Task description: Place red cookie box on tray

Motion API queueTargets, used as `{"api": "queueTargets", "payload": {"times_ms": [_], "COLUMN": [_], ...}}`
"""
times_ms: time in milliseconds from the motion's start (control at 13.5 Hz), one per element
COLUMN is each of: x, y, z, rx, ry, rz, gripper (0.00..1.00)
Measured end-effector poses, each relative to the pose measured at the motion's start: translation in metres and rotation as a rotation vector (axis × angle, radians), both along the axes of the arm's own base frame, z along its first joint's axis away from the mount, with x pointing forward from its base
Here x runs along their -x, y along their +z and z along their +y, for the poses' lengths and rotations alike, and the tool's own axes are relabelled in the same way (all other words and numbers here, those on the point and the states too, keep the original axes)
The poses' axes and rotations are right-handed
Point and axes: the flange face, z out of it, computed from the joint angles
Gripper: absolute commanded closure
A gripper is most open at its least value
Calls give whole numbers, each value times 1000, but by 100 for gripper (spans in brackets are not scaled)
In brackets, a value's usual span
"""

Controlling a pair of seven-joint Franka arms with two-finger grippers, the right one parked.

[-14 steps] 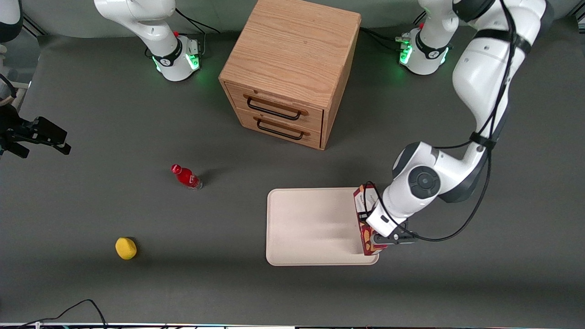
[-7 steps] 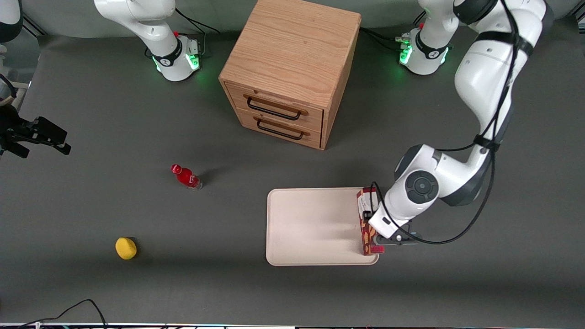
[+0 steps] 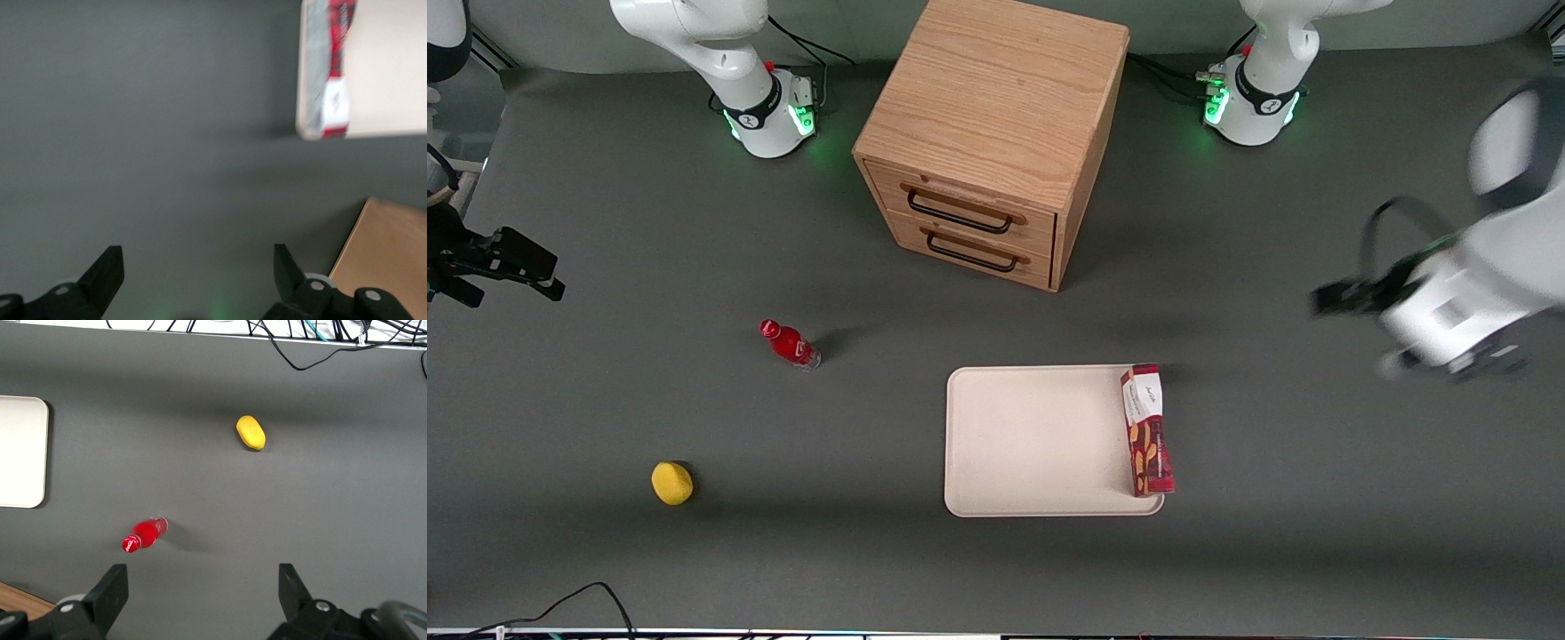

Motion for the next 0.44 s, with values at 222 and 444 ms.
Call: {"api": "queueTargets", "payload": {"times_ms": [222, 444], "x": [68, 120], "y": [27, 23], "z": [35, 43], "rx": [-7, -13], "ry": [-30, -18], "rz": [-12, -22], "gripper": [0, 0]}}
